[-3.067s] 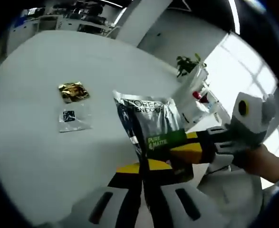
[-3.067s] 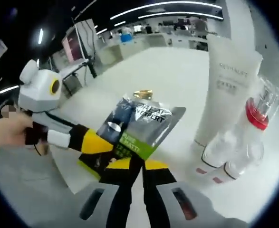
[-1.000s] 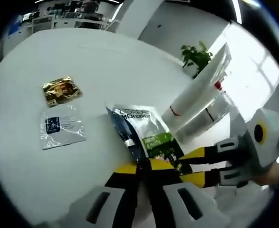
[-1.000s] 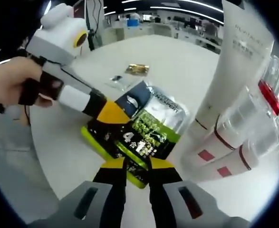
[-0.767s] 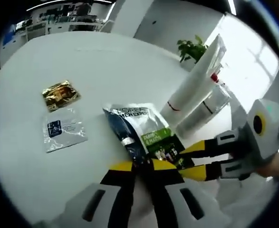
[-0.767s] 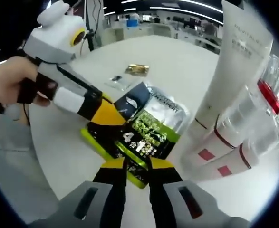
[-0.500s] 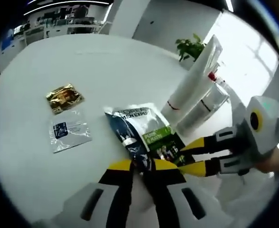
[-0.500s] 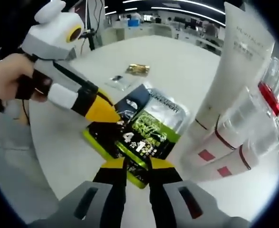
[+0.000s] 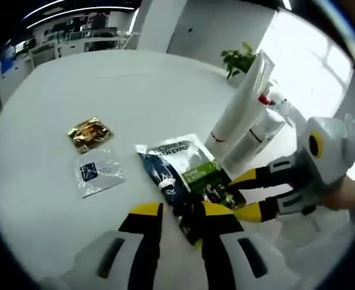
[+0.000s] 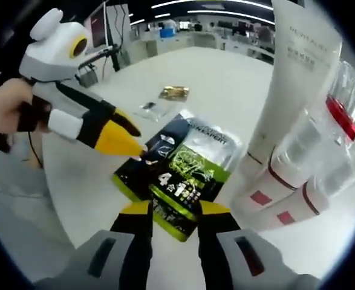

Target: Arrange the skincare products in the storage area until every visible bottle or jar stands upright without overlapping.

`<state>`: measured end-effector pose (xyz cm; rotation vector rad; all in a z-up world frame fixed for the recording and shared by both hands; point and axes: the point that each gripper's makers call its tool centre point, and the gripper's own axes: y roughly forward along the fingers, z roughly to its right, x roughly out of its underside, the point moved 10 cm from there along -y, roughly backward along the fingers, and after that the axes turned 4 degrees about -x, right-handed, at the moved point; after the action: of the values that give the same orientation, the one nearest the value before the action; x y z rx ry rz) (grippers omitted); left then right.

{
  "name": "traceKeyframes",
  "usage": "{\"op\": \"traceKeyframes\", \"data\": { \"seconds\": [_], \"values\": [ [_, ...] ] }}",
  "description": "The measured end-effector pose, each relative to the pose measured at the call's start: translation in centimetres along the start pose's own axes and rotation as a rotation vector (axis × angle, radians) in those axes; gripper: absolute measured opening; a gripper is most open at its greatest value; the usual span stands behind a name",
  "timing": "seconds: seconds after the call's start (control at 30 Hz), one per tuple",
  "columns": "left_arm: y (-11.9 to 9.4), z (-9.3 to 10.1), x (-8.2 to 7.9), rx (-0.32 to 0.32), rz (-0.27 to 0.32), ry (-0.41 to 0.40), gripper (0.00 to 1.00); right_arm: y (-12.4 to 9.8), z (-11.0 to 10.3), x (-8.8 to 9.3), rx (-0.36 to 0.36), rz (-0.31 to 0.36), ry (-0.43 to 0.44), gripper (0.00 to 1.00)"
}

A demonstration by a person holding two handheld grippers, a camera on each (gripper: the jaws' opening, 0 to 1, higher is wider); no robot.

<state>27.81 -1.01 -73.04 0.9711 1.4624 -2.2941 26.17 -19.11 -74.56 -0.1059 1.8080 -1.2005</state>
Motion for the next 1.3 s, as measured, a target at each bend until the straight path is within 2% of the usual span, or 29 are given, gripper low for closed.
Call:
{"op": "traceKeyframes", "data": {
  "seconds": [0.37,0.73,0.97,1.3],
  "values": [
    [-1.9,0.3,0.3,-0.013,0.021,0.002,0.25,-1.8,-1.0,-0.2,-0.047,0.038,0.000,0.39],
    [-3.9,0.1,1.5,-0.024,0.038,-0.007,0.32,-4.0,-1.9,-0.1,-0.081,0.098,-0.001,0.49],
    [-5.8,0.9,2.0,-0.027,0.063,-0.016,0.40,-5.5,-2.2,0.1,-0.072,0.133,0.000,0.58],
    [-7.1,0.9,2.9,-0.035,0.076,-0.016,0.50,-7.1,-2.1,1.0,-0.059,0.142,0.034,0.66]
  ]
}}
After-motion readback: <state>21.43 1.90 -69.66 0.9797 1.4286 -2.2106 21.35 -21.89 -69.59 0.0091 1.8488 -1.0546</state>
